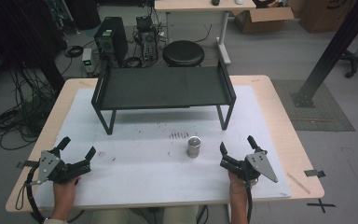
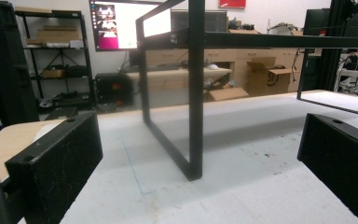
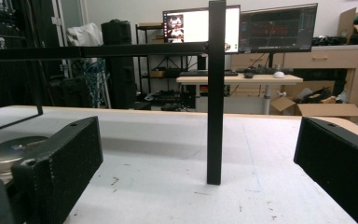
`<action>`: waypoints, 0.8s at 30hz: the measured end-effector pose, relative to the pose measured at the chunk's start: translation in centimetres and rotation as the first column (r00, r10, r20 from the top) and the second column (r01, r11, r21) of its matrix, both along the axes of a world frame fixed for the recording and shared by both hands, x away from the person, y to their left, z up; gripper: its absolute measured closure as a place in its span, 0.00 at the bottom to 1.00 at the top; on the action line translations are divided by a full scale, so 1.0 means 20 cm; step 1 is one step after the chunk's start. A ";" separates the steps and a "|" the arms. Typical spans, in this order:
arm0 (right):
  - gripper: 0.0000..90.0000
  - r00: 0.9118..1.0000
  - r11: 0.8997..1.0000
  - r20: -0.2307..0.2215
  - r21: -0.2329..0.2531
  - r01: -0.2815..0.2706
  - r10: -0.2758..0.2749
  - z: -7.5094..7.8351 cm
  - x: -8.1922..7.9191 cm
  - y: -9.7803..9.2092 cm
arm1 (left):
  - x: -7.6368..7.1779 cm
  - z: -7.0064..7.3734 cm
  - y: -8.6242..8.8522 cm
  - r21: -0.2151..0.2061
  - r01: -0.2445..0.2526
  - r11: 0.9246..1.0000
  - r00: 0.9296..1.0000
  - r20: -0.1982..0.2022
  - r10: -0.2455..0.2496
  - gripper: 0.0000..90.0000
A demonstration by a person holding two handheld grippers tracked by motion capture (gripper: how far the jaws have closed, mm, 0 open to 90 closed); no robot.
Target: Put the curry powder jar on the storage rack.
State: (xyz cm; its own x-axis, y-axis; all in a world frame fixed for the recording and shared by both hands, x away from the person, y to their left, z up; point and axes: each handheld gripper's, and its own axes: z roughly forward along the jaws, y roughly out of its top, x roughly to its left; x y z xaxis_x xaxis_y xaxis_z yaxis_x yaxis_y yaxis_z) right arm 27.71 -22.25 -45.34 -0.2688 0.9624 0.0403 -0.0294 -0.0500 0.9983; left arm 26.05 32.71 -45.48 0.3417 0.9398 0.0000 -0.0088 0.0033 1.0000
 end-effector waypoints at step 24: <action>0.00 0.974 0.975 -0.076 -0.035 -0.218 0.215 0.12 0.01 0.18 | 0.00 0.00 0.00 -0.002 0.000 1.000 1.000 0.004 0.000 0.00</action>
State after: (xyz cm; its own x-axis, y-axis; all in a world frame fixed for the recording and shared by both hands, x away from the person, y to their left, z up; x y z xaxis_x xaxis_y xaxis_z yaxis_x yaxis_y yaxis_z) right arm 27.98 -18.60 -43.02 -0.4687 0.8829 0.0271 0.0486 -0.0049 0.9988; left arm 26.02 32.75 -45.49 0.3415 0.9399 -0.0010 -0.0125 0.0056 0.9999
